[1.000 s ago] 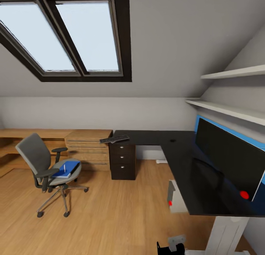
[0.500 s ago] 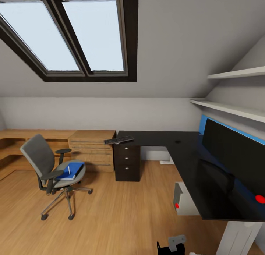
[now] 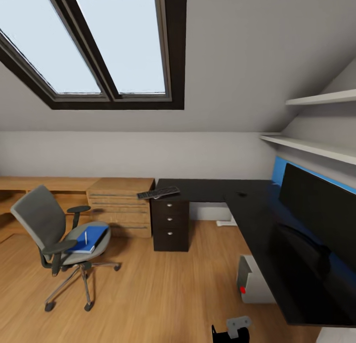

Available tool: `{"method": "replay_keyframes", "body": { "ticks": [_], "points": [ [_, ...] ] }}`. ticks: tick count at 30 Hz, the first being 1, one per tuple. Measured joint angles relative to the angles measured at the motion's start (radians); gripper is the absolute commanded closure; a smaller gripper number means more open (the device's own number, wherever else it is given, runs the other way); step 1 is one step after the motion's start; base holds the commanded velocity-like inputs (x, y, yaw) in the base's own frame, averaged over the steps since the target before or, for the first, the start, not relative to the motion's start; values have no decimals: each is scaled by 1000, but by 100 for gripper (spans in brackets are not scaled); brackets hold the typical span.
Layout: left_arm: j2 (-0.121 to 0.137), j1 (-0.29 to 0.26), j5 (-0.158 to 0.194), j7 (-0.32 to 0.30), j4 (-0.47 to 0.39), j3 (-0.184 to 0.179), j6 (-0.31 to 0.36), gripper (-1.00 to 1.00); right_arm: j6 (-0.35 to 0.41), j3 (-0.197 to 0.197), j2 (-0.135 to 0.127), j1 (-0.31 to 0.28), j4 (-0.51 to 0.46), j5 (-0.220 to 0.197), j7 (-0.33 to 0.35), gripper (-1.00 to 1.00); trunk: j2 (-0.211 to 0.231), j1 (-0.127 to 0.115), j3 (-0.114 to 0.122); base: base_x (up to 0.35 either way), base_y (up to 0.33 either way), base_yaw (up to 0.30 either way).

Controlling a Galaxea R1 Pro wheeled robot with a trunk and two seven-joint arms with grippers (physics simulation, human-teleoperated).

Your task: In the bedroom, organize the workspace by keeping the computer under the desk, ensuring the monitor is on the desk, placing the keyboard on the desk next to the monitor, placing the mouse on the desk next to the keyboard, moving the folder from the swivel chair onto the desk next to the mouse, stacking the notebook on top of the folder with the pen on top of the notebook, and positioning the swivel chair next to the desk.

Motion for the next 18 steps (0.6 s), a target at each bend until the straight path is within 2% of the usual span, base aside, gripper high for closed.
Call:
{"method": "replay_keyframes", "body": {
  "ticks": [3,6,9,12,15,18],
  "points": [
    [0,0,0,0,0,0,0,-100,0,2,3,0,0,-1,0,-100,0,0,0,336,0,0],
    [-8,0,10,-10,11,11,11,-100,-11,2,12,2,1,1,0,-100,1,12,0,0,0,0],
    [-21,0,20,-26,28,8,27,-100,-22,2,14,2,1,0,1,-100,0,-2,0,0,0,0],
    [-30,0,11,-20,23,-4,44,-100,-11,3,17,2,1,0,3,-100,0,0,0,0,0,0],
    [-46,0,4,-6,6,-13,27,-100,-1,4,17,2,1,-2,4,-100,21,-11,9,0,0,0],
    [-45,0,1,-1,-11,-14,11,-100,1,4,16,2,0,-3,4,-100,42,-22,19,0,0,0]
  ]
}}
